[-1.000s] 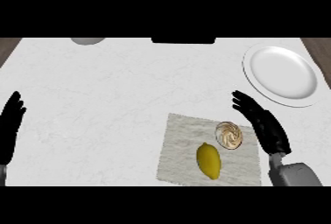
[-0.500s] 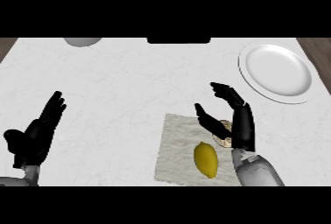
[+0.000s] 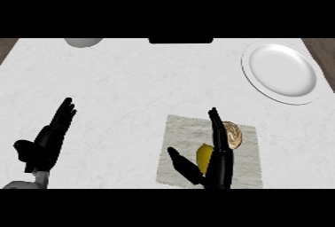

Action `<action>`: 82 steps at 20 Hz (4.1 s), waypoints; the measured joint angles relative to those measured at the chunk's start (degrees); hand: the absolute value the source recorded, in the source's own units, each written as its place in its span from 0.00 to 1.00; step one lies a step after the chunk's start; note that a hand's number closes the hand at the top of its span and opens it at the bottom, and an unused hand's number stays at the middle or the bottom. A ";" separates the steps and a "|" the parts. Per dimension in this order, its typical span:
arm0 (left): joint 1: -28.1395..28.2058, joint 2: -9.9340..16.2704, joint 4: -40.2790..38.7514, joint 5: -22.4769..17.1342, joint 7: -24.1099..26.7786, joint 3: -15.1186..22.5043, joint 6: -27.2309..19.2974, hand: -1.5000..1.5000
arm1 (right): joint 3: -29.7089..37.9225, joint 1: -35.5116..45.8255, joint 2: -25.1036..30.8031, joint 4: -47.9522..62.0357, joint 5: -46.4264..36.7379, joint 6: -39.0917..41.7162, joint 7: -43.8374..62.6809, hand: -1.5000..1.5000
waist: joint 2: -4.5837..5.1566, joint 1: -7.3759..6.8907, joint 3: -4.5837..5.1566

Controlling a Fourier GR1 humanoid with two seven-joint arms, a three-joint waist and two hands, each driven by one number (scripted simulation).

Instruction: Pick the lemon from the placemat and place it in the plate

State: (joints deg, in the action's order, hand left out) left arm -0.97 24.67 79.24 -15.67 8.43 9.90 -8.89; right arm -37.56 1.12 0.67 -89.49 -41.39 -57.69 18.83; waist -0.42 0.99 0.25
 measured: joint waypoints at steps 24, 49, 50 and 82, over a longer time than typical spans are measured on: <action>-2.43 -2.08 -2.52 1.87 0.58 -1.13 2.28 0.50 | -6.12 -10.49 0.98 -24.41 -30.68 49.83 45.97 0.00 | 0.41 -0.94 -0.18; -2.48 -4.47 -2.89 4.88 0.00 -4.14 4.76 0.50 | 4.51 -4.26 -0.22 -11.77 -20.75 56.40 43.62 1.00 | 0.07 -1.13 0.03; -2.84 -4.80 -3.60 5.22 0.32 -4.29 4.87 0.50 | 4.55 -3.79 -0.21 -11.95 -19.93 56.78 43.37 1.00 | 0.03 -1.09 0.06; -1.64 -7.04 -2.48 8.32 -0.45 -7.70 6.59 0.50 | 56.14 -20.21 33.66 -19.61 4.11 49.69 16.40 1.00 | 0.23 0.01 -0.25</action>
State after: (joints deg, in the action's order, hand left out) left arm -2.61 17.64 76.76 -7.34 7.97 2.19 -2.30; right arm 18.58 -19.09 34.34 -109.10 -37.29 -7.99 35.23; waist -0.19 1.00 0.01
